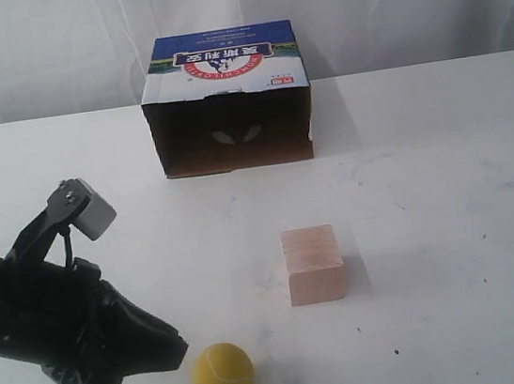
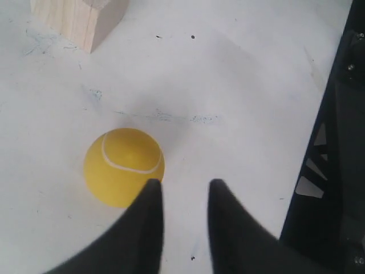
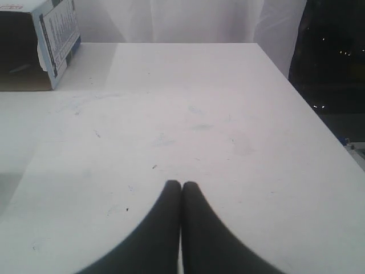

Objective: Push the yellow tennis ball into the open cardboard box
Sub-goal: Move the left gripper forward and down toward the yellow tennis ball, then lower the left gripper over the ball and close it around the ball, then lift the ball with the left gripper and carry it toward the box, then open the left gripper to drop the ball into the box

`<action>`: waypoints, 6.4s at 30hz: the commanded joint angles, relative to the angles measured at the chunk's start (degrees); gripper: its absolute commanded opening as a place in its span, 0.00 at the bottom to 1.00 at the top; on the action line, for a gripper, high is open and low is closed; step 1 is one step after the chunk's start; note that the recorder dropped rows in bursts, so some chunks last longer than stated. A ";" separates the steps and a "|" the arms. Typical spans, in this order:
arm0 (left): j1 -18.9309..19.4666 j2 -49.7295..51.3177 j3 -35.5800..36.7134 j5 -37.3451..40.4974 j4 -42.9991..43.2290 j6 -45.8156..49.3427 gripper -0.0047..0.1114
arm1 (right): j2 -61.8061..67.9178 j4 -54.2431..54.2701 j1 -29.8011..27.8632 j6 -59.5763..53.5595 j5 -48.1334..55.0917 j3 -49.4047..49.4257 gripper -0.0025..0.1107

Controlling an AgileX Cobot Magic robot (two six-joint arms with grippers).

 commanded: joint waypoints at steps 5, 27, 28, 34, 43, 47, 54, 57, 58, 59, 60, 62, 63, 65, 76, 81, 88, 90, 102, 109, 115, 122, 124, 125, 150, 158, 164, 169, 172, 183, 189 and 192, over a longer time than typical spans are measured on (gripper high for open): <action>-0.42 -0.06 0.44 4.57 -3.14 2.47 0.04 | -0.31 0.04 0.24 0.35 -0.37 -0.04 0.02; -11.23 0.02 6.81 -10.65 -12.07 26.65 0.04 | -0.31 0.04 0.24 0.75 -0.37 -0.04 0.02; -11.23 0.02 6.81 -9.20 -11.98 27.85 0.04 | -0.31 0.04 0.24 0.75 -0.37 -0.04 0.02; -11.23 0.06 6.94 -9.85 -11.56 28.77 0.04 | -0.31 0.04 0.24 0.75 -0.37 -0.04 0.02; -11.23 1.77 6.94 -10.06 -10.38 30.08 0.04 | -0.31 0.04 0.24 0.75 -0.37 -0.04 0.02; -11.23 3.94 6.94 -8.95 -10.38 31.78 0.04 | -0.31 0.04 0.24 0.75 -0.37 -0.04 0.02; -11.23 6.37 6.94 -10.51 -11.85 34.45 0.04 | -0.31 0.04 0.24 0.75 -0.37 -0.04 0.02; -11.23 7.12 6.94 -10.78 -14.88 37.02 0.04 | -0.31 0.04 0.24 0.75 -0.37 -0.04 0.02; -11.23 7.54 6.94 -10.78 -16.07 38.11 0.04 | -0.31 0.04 0.24 0.75 -0.37 -0.04 0.02; -11.23 7.98 6.94 -10.78 -16.83 39.21 0.04 | -0.31 0.04 0.24 0.75 -0.37 -0.04 0.02; -11.23 8.38 6.94 -10.78 -17.54 40.43 0.04 | -0.31 0.04 0.24 0.75 -0.37 -0.04 0.02; -11.23 9.47 6.94 -11.02 -19.01 42.68 0.04 | -0.31 0.04 0.24 0.75 -0.37 -0.04 0.02; -11.23 9.81 6.94 -11.18 -19.29 43.32 0.04 | -0.31 0.04 0.24 0.75 -0.37 -0.04 0.02; -11.23 10.66 6.94 -11.69 -19.40 44.00 0.04 | -0.31 0.04 0.24 0.75 -0.37 -0.04 0.02; -11.23 11.37 6.94 -13.63 -19.40 44.00 0.04 | -0.31 0.04 0.24 0.75 -0.37 -0.04 0.02; -11.23 11.37 6.94 -14.17 -22.55 49.06 0.04 | -0.31 0.04 0.24 0.75 -0.37 -0.04 0.02; -11.23 11.37 6.94 -14.26 -27.40 54.25 0.04 | -0.31 0.04 0.24 0.75 -0.37 -0.04 0.02; -11.23 11.37 6.94 -14.78 -27.41 54.35 0.04 | -0.31 0.04 0.24 0.75 -0.37 -0.04 0.02; -11.23 13.82 6.94 -15.49 -28.26 58.05 0.04 | -0.31 0.04 0.24 0.75 -0.37 -0.04 0.02; -11.23 17.36 3.71 -18.56 -28.40 59.40 0.04 | -0.31 0.04 0.24 0.75 -0.37 -0.04 0.02; -11.23 17.39 -0.84 -22.01 -27.15 59.40 0.04 | -0.31 0.04 0.24 0.75 -0.37 -0.04 0.02; -11.23 17.39 -4.90 -29.21 -26.06 59.40 0.04 | -0.31 0.04 0.24 0.75 -0.37 -0.04 0.02; -11.23 17.39 -5.99 -29.21 -26.06 59.40 0.04 | -0.31 0.04 0.24 0.75 -0.37 -0.04 0.02; -11.23 17.39 -6.48 -29.21 -26.06 59.40 0.04 | -0.31 0.04 0.24 0.75 -0.37 -0.04 0.02; -5.95 15.88 -3.69 -32.23 -30.91 48.84 0.04 | -0.31 0.04 0.24 0.75 -0.37 -0.04 0.02; -5.95 33.77 -19.28 -33.43 -30.53 56.98 0.04 | -0.31 0.04 0.24 3.36 -0.37 -0.04 0.02; -5.21 45.87 -38.14 -44.34 -31.69 57.15 0.04 | -0.31 0.04 0.24 3.51 -0.37 -0.04 0.02; -5.21 36.35 -35.43 -40.11 -31.42 55.53 0.04 | -0.31 0.04 0.24 3.51 -0.37 -0.04 0.02; -4.59 31.10 -32.18 -40.89 -31.42 55.34 0.04 | -0.31 0.04 0.24 3.51 -0.37 -0.04 0.02; 5.12 27.39 -19.13 -28.65 -32.70 54.68 0.04 | -0.31 0.04 0.24 3.59 -0.37 -0.04 0.02; 7.70 32.12 -20.37 -19.41 -41.41 59.48 0.04 | -0.31 0.04 0.24 3.59 -0.37 -0.04 0.02; 7.68 34.19 -22.67 -19.17 -42.58 59.48 0.04 | -0.31 0.04 0.24 3.59 -0.37 -0.04 0.02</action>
